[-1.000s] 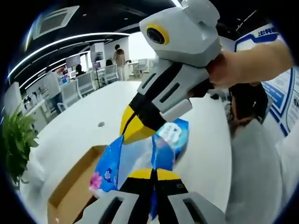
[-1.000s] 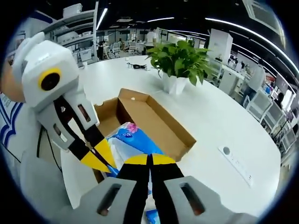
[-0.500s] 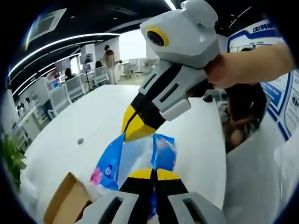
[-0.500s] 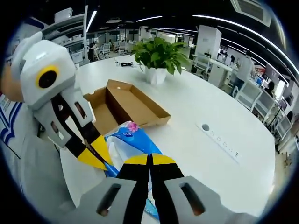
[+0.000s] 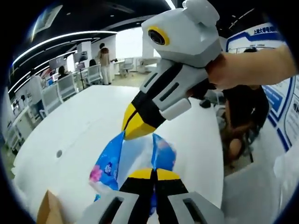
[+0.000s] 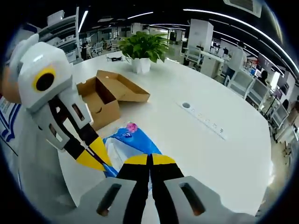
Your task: Operate the shoe box by opening the lid, removing the specified soft item, and placing it in the target area until the item is outside and the box remains undamaged.
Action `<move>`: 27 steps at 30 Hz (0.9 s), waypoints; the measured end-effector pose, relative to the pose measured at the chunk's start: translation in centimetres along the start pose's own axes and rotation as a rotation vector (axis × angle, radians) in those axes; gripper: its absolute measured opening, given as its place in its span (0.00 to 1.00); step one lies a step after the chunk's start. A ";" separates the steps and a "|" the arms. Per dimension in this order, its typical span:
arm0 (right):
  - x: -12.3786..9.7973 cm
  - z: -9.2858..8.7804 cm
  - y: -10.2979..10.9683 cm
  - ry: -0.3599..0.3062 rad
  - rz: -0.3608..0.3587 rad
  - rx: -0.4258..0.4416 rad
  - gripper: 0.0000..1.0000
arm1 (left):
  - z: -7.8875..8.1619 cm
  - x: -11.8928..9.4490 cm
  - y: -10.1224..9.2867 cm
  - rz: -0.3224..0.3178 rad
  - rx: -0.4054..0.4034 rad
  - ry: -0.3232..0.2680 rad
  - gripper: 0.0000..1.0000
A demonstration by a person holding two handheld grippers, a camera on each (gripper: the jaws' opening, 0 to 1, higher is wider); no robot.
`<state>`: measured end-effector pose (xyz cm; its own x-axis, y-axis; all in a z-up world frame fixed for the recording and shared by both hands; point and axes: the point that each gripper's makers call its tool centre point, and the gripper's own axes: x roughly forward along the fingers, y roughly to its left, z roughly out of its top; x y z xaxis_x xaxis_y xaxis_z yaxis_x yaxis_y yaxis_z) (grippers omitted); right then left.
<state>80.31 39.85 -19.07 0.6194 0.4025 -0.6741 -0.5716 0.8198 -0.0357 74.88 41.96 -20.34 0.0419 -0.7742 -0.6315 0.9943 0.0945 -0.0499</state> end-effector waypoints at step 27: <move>-2.8 -7.6 -9.0 0.050 -0.036 0.060 0.00 | 4.6 10.6 -1.3 -0.028 0.008 0.014 0.00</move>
<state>79.71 28.26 -22.46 0.6104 0.3523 -0.7095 -0.5152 0.8569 -0.0177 74.52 30.81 -23.41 0.0124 -0.7679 -0.6404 0.9958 0.0679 -0.0621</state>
